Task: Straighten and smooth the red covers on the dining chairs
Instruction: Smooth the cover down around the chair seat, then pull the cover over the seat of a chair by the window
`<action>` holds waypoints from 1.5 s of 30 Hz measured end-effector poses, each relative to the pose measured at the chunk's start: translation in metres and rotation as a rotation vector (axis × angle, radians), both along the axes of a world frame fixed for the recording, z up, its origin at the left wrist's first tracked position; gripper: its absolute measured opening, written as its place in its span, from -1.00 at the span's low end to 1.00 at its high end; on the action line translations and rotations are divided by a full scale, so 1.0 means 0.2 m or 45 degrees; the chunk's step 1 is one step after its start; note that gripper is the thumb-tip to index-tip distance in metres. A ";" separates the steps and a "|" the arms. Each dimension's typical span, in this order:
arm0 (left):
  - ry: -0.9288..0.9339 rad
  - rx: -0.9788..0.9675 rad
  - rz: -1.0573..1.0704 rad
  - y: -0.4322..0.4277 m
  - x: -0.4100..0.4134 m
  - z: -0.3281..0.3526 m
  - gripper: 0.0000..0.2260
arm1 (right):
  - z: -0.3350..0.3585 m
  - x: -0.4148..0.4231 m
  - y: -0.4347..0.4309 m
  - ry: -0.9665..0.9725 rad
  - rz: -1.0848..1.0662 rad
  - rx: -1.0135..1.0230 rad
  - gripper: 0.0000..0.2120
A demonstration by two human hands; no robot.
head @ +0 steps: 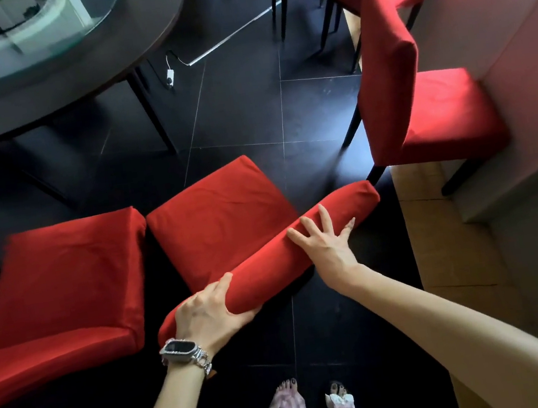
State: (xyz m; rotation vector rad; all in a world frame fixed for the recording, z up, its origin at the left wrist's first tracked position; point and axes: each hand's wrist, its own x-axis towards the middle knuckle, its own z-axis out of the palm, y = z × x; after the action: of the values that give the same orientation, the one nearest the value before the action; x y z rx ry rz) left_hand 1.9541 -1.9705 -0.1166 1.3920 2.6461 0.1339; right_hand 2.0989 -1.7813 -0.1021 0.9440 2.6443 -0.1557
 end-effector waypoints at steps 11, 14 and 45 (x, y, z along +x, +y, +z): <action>-0.034 -0.124 -0.042 -0.10 -0.16 0.10 -0.11 | 0.07 0.02 -0.07 0.138 0.149 -0.224 -0.34; -0.066 -0.181 -0.036 -0.12 -0.19 0.13 -0.13 | 0.12 0.06 -0.07 0.174 0.120 -0.322 -0.36; -0.651 -0.279 -0.707 1.48 0.40 0.53 -0.36 | 0.25 0.70 0.63 0.443 -1.130 -0.608 -0.44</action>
State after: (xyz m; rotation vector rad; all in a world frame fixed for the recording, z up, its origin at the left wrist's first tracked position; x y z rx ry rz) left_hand 2.0337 -1.6750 -0.0097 1.6786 1.7494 0.1100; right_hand 2.2389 -1.6553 -0.0523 1.9342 2.0646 -1.1714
